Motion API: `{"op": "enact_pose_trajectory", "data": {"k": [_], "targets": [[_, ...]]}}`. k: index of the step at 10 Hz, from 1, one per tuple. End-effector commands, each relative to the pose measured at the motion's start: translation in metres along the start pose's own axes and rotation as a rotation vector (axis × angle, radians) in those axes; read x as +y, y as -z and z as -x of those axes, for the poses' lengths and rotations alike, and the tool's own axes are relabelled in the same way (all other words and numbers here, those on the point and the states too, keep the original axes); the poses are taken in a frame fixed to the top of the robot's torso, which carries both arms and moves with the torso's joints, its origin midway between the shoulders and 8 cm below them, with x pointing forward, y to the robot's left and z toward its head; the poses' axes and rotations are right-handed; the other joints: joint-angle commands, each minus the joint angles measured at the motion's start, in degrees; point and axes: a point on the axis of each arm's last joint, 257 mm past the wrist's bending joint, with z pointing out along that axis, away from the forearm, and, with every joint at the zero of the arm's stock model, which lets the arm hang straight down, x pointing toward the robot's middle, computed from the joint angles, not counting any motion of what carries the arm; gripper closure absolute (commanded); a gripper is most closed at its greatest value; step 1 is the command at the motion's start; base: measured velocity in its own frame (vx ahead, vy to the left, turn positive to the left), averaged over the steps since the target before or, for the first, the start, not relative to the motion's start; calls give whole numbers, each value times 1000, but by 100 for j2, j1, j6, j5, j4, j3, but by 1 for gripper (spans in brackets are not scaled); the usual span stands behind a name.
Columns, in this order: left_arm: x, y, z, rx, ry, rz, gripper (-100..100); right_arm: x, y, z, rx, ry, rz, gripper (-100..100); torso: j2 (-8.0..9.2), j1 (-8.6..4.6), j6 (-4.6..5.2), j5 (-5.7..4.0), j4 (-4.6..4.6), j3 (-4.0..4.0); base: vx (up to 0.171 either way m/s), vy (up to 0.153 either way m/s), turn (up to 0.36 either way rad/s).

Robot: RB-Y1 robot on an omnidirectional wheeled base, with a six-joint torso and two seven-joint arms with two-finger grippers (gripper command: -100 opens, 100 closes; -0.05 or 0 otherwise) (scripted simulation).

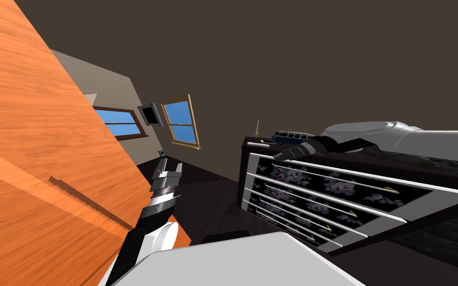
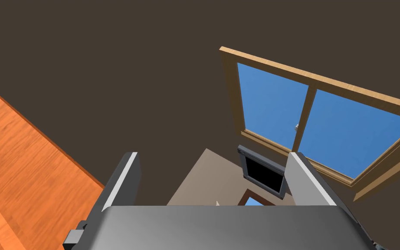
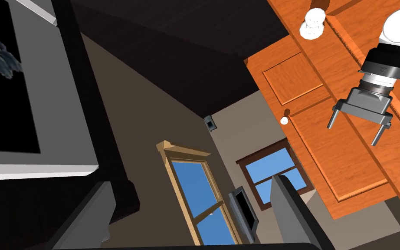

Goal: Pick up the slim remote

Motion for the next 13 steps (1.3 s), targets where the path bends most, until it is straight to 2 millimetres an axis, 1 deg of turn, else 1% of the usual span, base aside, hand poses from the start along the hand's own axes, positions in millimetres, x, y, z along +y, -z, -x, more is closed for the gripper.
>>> {"op": "enact_pose_trajectory", "data": {"k": [1,2,3,4,5,7,8,10,11,12,13], "targets": [[0,0,0,0,0,0,0,-1,1,6,38,19,-23,-100,0,0,0,0,0,0,42,-30,58],[0,0,0,0,0,0,0,0,1,7,55,27,-29,-100,-4,-2,1,-1,-1,-2,24,-14,1],[0,0,0,0,0,0,0,-6,6,13,76,43,-61,-100,1,2,2,-1,0,0,36,-28,99],[0,0,0,0,0,0,0,-4,5,16,107,59,-71,-100,-4,-1,-1,0,-1,-2,42,-32,58],[0,0,0,0,0,0,0,-9,9,23,132,79,-102,-100,-6,-1,2,-1,-2,-4,56,-42,83],[0,0,0,0,0,0,0,-6,7,28,177,103,-117,-100,-11,-7,2,-3,-3,-7,40,-35,24],[0,0,0,0,0,0,0,-11,9,34,199,123,-145,-100,-2,-1,3,-3,-1,-2,45,-36,86],[0,0,0,0,0,0,0,-8,7,38,233,142,-155,-100,-7,-6,2,-3,-2,-5,29,-35,32],[0,0,0,0,0,0,0,-12,8,45,260,167,-182,-100,2,-1,4,-3,0,0,34,-43,103],[0,0,0,0,0,0,0,-10,6,48,282,179,-188,-100,-2,-5,1,-3,-1,-1,39,-51,54],[0,0,0,0,0,0,0,-14,6,53,300,198,-210,-100,-4,-8,3,-4,-2,-3,73,-61,77]]}}
